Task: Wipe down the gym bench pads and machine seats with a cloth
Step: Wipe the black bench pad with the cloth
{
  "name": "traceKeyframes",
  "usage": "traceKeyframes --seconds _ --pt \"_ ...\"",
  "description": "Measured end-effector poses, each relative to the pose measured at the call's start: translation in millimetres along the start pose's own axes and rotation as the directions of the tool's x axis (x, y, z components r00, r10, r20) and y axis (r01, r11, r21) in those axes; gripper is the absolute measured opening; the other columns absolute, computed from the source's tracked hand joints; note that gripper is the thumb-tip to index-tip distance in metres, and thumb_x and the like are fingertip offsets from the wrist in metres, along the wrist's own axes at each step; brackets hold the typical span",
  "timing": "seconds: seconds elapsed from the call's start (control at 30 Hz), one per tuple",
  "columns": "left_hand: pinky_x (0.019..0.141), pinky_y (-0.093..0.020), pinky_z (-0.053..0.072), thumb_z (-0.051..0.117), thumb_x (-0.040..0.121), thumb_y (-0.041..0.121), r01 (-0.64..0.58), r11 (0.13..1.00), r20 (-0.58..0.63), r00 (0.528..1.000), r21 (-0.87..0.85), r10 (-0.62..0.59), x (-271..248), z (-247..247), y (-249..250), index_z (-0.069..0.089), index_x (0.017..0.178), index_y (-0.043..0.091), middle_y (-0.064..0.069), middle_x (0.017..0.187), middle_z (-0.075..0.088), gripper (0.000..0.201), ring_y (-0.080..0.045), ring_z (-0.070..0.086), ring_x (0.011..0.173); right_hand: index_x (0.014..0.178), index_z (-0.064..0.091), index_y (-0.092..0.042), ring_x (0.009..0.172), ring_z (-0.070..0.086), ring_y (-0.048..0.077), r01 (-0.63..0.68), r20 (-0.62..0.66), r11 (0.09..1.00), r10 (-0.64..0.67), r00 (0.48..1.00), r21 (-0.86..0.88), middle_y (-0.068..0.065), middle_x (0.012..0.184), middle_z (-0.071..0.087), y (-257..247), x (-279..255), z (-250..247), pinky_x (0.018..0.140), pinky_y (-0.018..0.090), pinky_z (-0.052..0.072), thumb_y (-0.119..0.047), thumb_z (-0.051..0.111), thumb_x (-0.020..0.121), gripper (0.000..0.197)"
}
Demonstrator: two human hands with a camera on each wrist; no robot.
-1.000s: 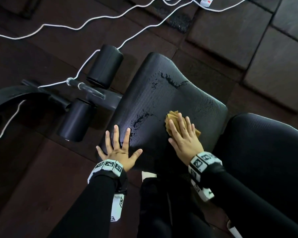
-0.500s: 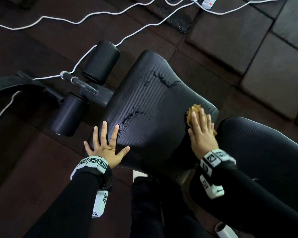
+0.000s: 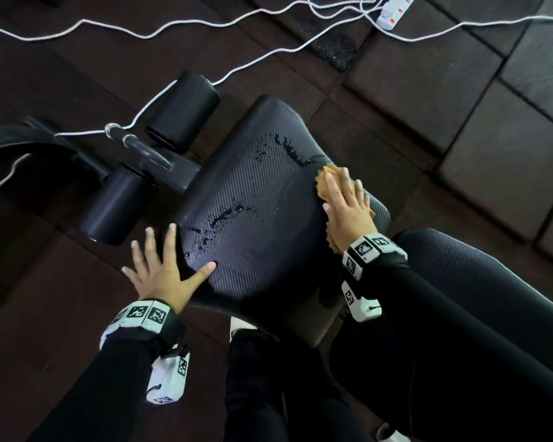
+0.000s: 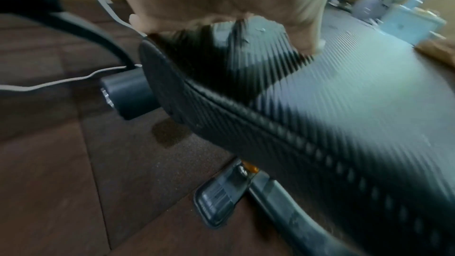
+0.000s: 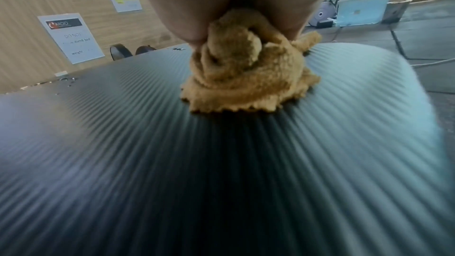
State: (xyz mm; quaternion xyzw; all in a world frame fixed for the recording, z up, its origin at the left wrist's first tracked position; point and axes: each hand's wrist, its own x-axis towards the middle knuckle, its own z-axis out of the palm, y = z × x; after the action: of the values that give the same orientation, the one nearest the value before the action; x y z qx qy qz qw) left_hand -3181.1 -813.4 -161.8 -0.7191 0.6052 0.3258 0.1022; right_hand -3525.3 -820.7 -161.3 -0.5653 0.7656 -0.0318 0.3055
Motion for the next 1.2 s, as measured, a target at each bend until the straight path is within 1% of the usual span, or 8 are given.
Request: traceKeyframes --seconds 0.1,0.27,0.47,0.63,0.83,1.03,1.1,1.2 --pt "0.112 -0.062 -0.001 0.042 0.042 0.091 0.16 0.981 0.081 0.985 -0.106 -0.152 4.0 -1.3 0.6 -0.018 0.138 0.058 0.003 0.159 -0.011 0.118 -0.026 -0.011 0.145 0.149 0.003 -0.028 0.144 -0.006 0.029 -0.011 -0.025 0.998 0.012 1.0 0.054 0.0 0.158 -0.007 6.0 -29.6 4.1 0.115 0.044 -0.001 -0.034 0.037 0.099 0.061" --pt "0.114 -0.059 0.001 0.056 0.049 0.086 0.199 0.97 0.123 0.975 -0.138 -0.182 9.5 2.4 1.1 -0.019 0.132 0.062 0.008 0.157 -0.011 0.114 -0.025 -0.009 0.144 0.145 -0.006 -0.029 0.144 -0.01 0.029 -0.001 0.018 1.0 0.0 1.0 0.01 -0.007 0.152 -0.018 13.4 -58.5 18.4 0.116 0.046 -0.001 -0.027 0.039 0.098 0.065" --pt "0.111 -0.061 -0.001 0.057 0.049 0.086 0.199 0.97 0.14 0.974 -0.142 -0.179 12.3 4.1 -0.8 -0.025 0.127 0.065 0.011 0.155 -0.017 0.115 -0.024 -0.013 0.143 0.15 -0.001 -0.024 0.143 -0.007 0.035 -0.057 -0.034 0.997 0.055 0.998 -0.057 0.003 0.157 -0.011 -8.6 -5.4 12.1 0.115 0.049 -0.002 -0.027 0.035 0.098 0.063" --pt "0.11 -0.064 0.005 0.058 0.05 0.086 0.207 0.963 0.185 0.967 -0.175 -0.174 13.1 3.7 -2.0 -0.03 0.121 0.07 0.015 0.152 -0.022 0.114 -0.023 -0.017 0.142 0.15 -0.001 -0.025 0.144 -0.005 0.034 -0.063 -0.053 0.998 0.062 0.997 -0.021 0.001 0.158 -0.01 -49.7 67.1 -3.6 0.114 0.051 0.0 -0.026 0.034 0.097 0.063" --pt "0.112 -0.062 0.007 0.058 0.053 0.084 0.2 0.963 0.185 0.969 -0.181 -0.166 10.7 1.9 -0.2 -0.032 0.119 0.07 0.017 0.151 -0.024 0.112 -0.022 -0.019 0.142 0.15 0.003 -0.023 0.142 -0.006 0.039 0.17 0.035 0.979 -0.167 0.985 -0.112 0.006 0.158 -0.007 -119.3 107.9 0.3 0.113 0.054 0.0 -0.022 0.035 0.097 0.062" --pt "0.111 -0.063 0.003 0.057 0.053 0.085 0.203 0.967 0.199 0.965 -0.157 -0.17 10.7 1.2 0.1 -0.035 0.116 0.069 0.014 0.152 -0.025 0.113 -0.023 -0.02 0.141 0.149 0.015 -0.023 0.143 0.007 0.036 0.523 0.177 0.828 -0.495 0.851 -0.199 0.002 0.158 0.006 -94.5 30.4 28.1 0.114 0.05 0.011 -0.022 0.037 0.098 0.056" --pt "0.11 -0.063 0.002 0.054 0.052 0.087 0.201 0.968 0.201 0.965 -0.149 -0.169 11.6 2.1 -0.7 -0.036 0.117 0.068 0.015 0.151 -0.026 0.113 -0.022 -0.021 0.141 0.148 0.016 -0.025 0.143 0.013 0.033 0.537 0.21 0.804 -0.496 0.843 -0.255 -0.001 0.157 0.007 -67.4 6.8 25.2 0.114 0.047 0.016 -0.027 0.032 0.097 0.054" --pt "0.109 -0.064 0.0 0.051 0.049 0.09 0.202 0.968 0.217 0.962 -0.148 -0.167 13.7 3.6 -2.6 -0.036 0.117 0.068 0.019 0.147 -0.028 0.113 -0.022 -0.021 0.14 0.147 0.004 -0.031 0.144 0.009 0.029 0.417 0.193 0.866 -0.375 0.907 -0.276 -0.005 0.155 -0.001 -35.6 3.2 8.8 0.115 0.046 0.014 -0.028 0.036 0.097 0.059"
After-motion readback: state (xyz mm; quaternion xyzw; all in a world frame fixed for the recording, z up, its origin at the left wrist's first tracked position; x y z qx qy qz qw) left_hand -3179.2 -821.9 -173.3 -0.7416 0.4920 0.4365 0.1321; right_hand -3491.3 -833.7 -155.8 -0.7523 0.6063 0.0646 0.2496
